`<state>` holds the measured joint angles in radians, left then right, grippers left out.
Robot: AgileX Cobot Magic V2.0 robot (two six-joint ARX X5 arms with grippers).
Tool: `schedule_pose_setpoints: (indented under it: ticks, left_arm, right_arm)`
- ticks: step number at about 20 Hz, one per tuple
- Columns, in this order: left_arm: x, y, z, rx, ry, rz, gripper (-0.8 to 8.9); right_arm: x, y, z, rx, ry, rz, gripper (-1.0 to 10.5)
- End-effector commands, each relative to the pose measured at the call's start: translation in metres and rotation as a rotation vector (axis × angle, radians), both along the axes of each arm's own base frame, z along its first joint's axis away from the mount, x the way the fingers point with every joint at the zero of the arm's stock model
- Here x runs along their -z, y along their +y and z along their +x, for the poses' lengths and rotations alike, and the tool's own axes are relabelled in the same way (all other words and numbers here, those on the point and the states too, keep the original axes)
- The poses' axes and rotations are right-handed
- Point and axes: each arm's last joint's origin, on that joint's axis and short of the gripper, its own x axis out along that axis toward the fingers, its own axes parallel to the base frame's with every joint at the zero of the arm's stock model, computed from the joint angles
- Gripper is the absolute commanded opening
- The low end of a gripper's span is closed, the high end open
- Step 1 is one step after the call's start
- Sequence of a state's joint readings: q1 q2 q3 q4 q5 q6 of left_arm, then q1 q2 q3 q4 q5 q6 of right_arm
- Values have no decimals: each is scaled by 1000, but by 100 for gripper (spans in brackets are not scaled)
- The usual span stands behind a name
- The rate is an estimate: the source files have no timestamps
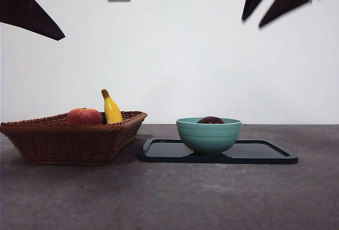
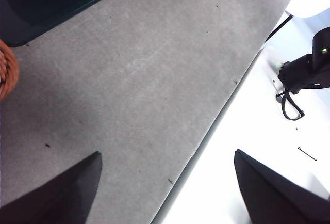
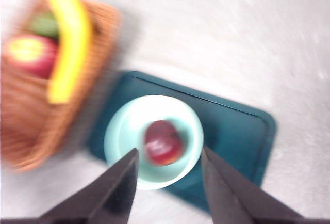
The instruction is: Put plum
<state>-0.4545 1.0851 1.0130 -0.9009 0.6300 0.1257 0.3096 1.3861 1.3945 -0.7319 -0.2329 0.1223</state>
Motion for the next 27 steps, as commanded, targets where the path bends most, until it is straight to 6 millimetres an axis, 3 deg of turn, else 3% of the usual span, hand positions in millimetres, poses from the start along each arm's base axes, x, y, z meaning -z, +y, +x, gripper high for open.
schedule_pose_setpoints:
  ticks: [1,4,6,11,15,19,27]
  left_arm:
    - [-2,-2,1,18,-19,-7,405]
    - [-2,-2,1,18,-17,-6,405]
    - [-2,-2,1,18,-17,-6,405]
    - [-2,-2,1,19,-20,-7,405]
    - [-2,-2,1,18,-20,-8,406]
    - [-2,-2,1,18,-19,-7,405]
    - [-2,-2,1,18,-19,-7,405]
  right_arm:
    - [-21,-3,-25,-38,-43,-8,195]
    - [-32,-11,-60,-56,-57,-2,195]
    - [-26,-15,-82,-72,-63,0,195]
    - [13,-27,-133,-119,-57,2,195]
    - [44,-34,-162,-194,-29,50,195]
    - [61,-40,-177,-222,-19,72,195]
    - [62,-40,-178,-222,-24,74,195]
